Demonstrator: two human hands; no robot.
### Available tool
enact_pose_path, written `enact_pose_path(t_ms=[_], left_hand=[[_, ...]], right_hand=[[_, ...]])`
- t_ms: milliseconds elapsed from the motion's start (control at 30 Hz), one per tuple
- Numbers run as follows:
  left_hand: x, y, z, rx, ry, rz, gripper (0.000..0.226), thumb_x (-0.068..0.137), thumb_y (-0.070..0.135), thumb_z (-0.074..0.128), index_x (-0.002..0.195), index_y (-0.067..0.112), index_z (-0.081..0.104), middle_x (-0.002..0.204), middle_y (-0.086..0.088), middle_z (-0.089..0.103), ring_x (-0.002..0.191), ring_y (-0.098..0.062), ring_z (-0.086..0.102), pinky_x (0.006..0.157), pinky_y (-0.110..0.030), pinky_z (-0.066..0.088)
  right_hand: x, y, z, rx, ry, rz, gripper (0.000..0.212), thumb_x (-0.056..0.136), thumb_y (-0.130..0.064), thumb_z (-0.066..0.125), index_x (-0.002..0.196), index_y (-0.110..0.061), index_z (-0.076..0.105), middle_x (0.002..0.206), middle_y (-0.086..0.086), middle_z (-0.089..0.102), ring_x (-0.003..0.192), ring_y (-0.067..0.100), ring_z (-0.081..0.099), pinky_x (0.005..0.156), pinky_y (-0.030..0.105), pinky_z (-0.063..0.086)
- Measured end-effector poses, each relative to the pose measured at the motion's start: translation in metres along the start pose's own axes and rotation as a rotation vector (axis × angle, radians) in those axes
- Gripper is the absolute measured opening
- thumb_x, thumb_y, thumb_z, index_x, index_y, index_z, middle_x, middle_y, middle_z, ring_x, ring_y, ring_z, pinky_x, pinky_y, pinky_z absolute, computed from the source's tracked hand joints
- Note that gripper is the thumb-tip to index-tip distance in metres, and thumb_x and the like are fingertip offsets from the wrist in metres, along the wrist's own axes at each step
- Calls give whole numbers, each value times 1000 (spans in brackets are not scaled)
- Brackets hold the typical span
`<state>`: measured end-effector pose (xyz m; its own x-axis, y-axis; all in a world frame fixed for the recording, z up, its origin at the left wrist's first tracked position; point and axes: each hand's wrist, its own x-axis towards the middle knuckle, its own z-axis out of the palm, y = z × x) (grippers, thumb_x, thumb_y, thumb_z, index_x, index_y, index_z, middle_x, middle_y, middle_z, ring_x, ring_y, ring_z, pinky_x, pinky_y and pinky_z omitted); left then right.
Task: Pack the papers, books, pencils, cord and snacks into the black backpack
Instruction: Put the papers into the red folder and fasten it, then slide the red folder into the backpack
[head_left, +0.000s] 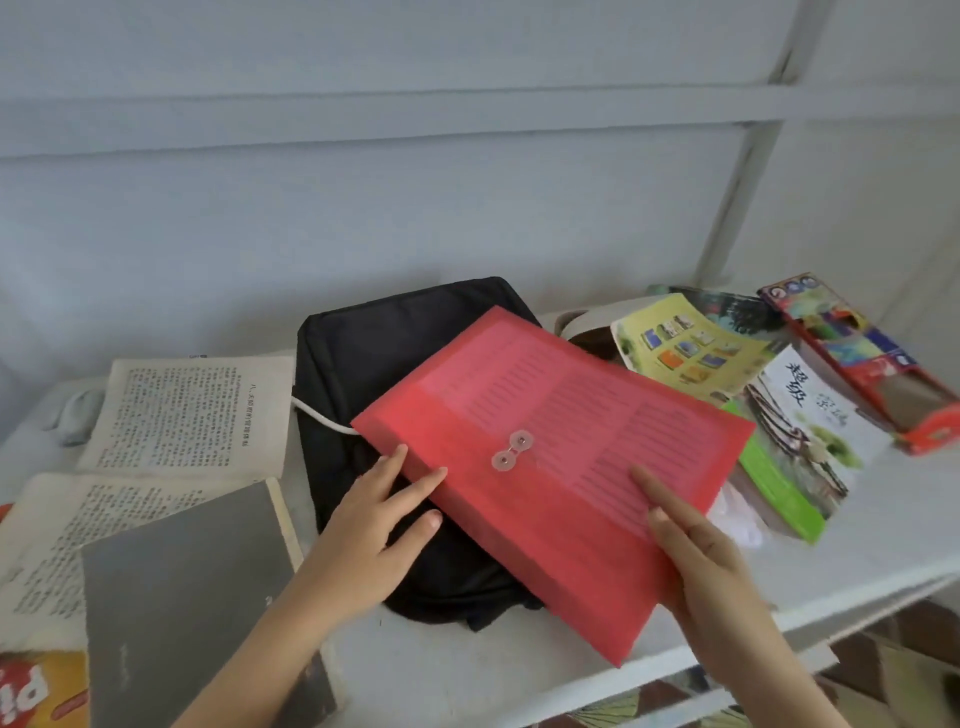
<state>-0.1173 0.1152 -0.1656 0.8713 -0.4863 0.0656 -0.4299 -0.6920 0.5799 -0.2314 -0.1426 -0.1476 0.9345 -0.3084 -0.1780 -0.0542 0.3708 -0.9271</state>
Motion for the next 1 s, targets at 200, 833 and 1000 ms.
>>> enact_pose_path(t_ms=[200, 833, 1000], left_hand=[[-3, -12, -3, -6, -54, 38, 48, 92, 46, 47, 129, 59, 20, 150, 21, -6, 135, 3, -11, 114, -31, -1], [-20, -6, -1, -410, 192, 216, 82, 83, 51, 55, 148, 33, 8, 145, 36, 11, 136, 11, 13, 108, -15, 18], [-23, 4, 0, -348, 61, 381, 55, 80, 50, 50, 133, 40, 38, 134, 28, 41, 127, 10, 34, 101, -3, 26]], right_hand=[[-21, 14, 17, -61, 97, -23, 53, 82, -3, 65, 116, -42, 58, 127, -16, 51, 103, 13, 63, 66, 29, 57], [-65, 13, 49, 204, 279, -153, 62, 86, 14, 50, 120, -37, 59, 132, -16, 48, 88, 0, 66, 63, 24, 57], [-72, -9, 40, 193, 367, -311, 63, 87, 11, 51, 125, -38, 56, 137, -17, 46, 96, -1, 64, 67, 24, 57]])
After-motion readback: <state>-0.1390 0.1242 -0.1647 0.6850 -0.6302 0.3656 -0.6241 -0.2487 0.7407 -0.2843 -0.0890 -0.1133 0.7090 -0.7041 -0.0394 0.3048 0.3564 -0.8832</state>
